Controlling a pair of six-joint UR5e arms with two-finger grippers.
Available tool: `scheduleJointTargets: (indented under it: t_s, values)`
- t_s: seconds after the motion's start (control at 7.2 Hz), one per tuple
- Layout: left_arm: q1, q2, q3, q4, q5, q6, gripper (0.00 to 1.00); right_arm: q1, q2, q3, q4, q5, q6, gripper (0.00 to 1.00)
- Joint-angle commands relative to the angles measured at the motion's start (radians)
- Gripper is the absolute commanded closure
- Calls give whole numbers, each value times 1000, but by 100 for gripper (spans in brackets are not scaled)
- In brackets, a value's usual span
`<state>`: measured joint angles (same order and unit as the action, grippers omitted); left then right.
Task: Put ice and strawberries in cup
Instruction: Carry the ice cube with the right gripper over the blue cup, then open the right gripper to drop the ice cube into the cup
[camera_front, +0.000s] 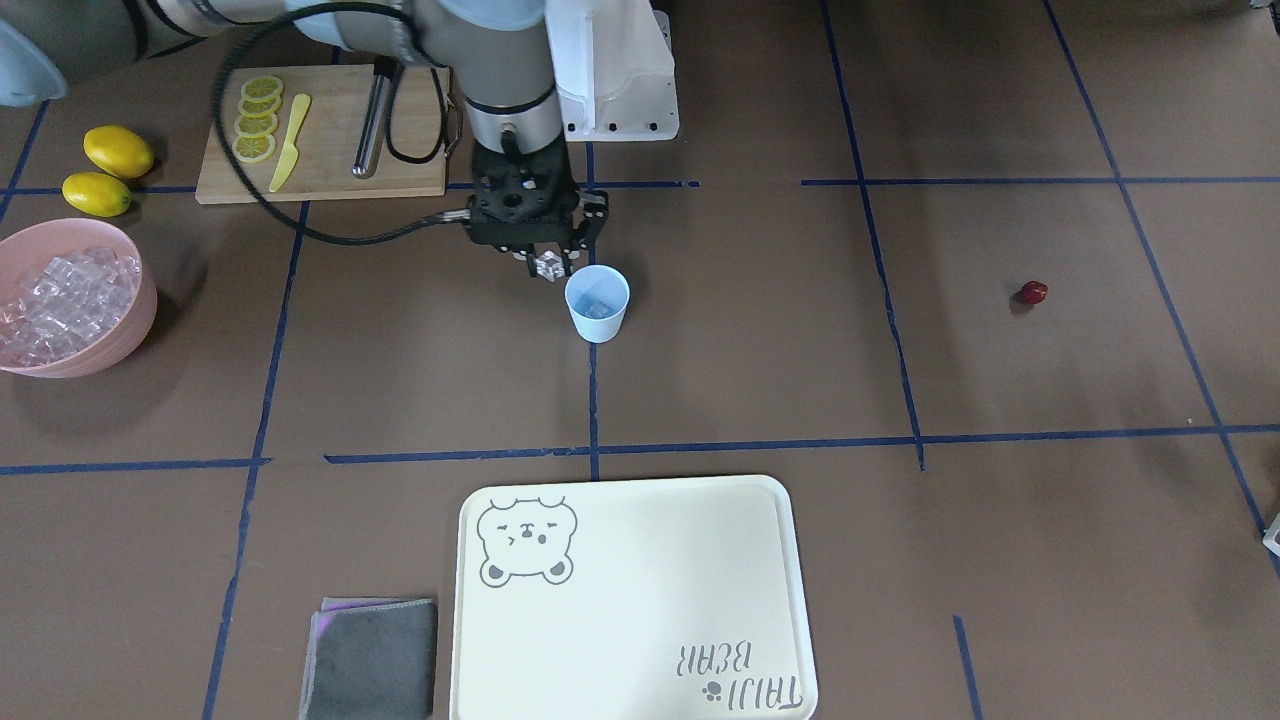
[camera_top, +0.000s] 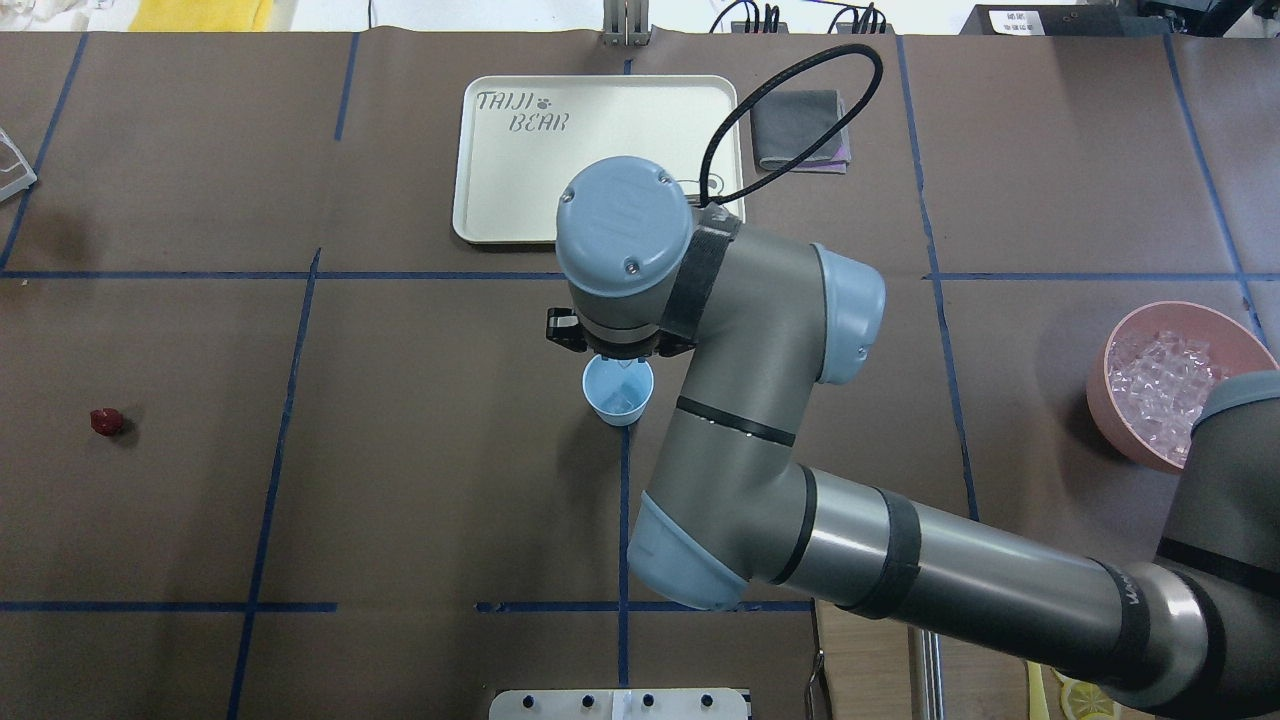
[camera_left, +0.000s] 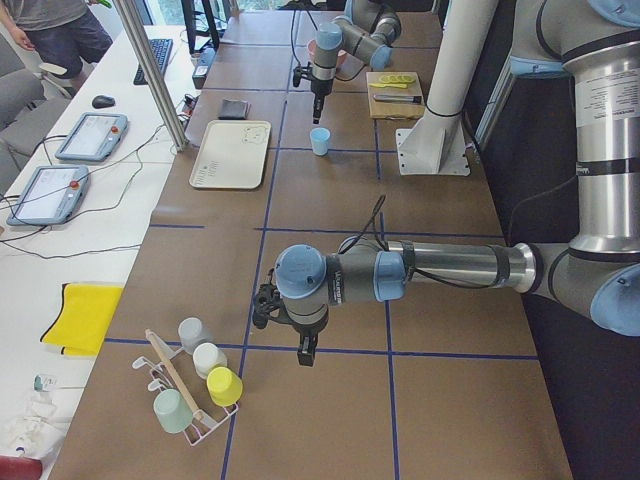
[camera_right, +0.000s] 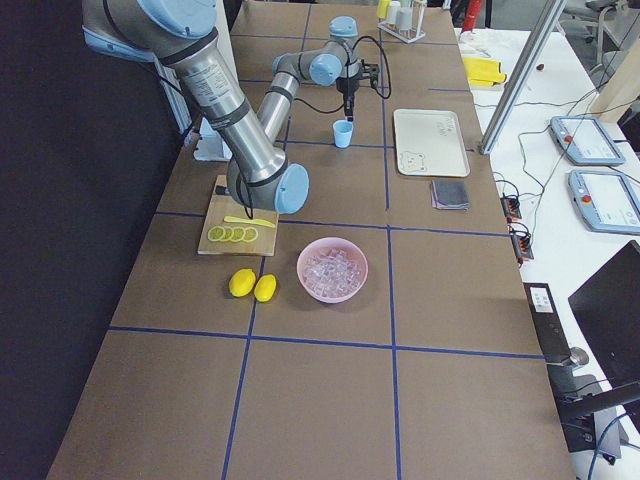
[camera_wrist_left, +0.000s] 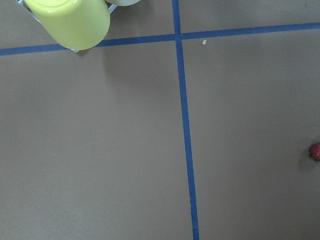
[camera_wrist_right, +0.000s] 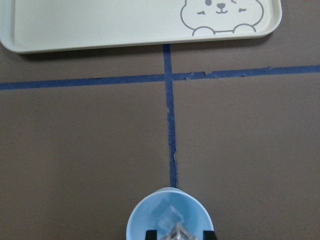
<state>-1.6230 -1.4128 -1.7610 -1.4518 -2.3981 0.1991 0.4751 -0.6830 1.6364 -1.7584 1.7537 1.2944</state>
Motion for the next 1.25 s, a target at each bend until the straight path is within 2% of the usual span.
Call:
scheduleJointTargets:
  t_s: [0.0, 0.14, 0.28, 0.69, 0.97, 1.11]
  values:
    - [0, 0, 0, 1, -1, -1, 0, -20, 7, -23, 0, -17, 9, 100]
    - [0, 0, 2, 1, -1, 0, 0, -20, -6, -18, -1, -17, 8, 91]
    - [0, 0, 0, 1, 0, 0, 0, -21, -15, -12, -1, -17, -3, 1]
    - [0, 0, 0, -1, 0, 0, 0, -20, -23, 35, -3, -3, -9, 1]
    - [0, 0, 0, 1, -1, 0, 0, 49, -125, 158, -6, 21, -137, 1]
    - [0, 0, 0, 1, -1, 0, 0, 125, -201, 218, -4, 102, -235, 1]
